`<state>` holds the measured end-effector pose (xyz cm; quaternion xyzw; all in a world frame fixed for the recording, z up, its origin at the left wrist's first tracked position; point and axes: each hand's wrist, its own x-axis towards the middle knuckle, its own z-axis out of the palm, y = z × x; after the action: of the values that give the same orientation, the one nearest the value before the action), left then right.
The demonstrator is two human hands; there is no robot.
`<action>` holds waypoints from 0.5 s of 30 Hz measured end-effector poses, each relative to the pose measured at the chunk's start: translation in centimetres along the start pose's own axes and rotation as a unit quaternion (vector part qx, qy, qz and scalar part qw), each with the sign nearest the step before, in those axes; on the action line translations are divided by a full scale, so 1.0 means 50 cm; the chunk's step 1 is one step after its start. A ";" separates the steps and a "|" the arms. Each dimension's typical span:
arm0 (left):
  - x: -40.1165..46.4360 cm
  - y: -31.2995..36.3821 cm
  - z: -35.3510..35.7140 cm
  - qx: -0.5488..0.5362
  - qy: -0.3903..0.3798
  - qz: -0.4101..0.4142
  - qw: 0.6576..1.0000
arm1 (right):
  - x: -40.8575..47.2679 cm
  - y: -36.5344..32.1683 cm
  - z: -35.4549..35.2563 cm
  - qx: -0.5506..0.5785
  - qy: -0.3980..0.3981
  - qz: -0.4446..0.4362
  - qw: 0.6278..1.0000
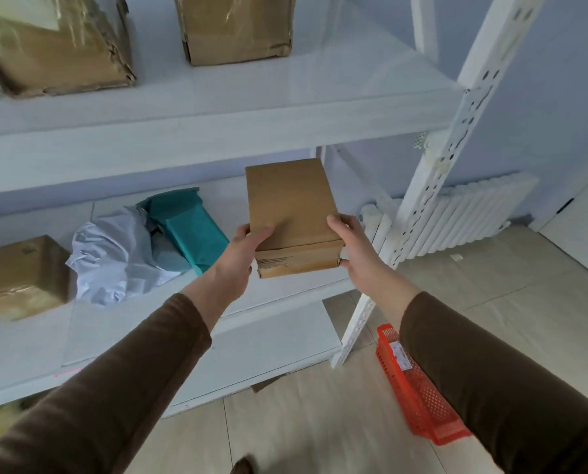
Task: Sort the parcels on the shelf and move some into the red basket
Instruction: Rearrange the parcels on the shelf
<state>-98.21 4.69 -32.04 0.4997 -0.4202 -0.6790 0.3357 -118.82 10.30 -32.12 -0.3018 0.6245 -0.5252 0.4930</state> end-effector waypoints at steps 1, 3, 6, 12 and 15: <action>-0.039 -0.007 0.004 -0.004 0.003 0.008 1.000 | -0.028 0.001 -0.012 0.014 -0.008 -0.004 1.000; -0.118 -0.024 0.013 -0.010 -0.004 0.033 0.999 | -0.078 0.007 -0.039 0.043 -0.034 -0.006 0.998; -0.223 -0.049 0.016 -0.026 -0.018 0.056 0.998 | -0.149 0.018 -0.071 0.054 -0.069 0.007 0.996; -0.368 -0.083 0.020 -0.003 -0.036 0.088 0.995 | -0.243 0.026 -0.119 0.036 -0.111 0.062 0.991; -0.403 -0.097 0.022 0.023 -0.027 0.100 0.994 | -0.272 0.027 -0.141 0.038 -0.143 0.072 0.986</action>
<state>-93.90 24.65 -28.28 0.4444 -0.4923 -0.6456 0.3786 -120.70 25.36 -29.59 -0.3088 0.5478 -0.4629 0.6248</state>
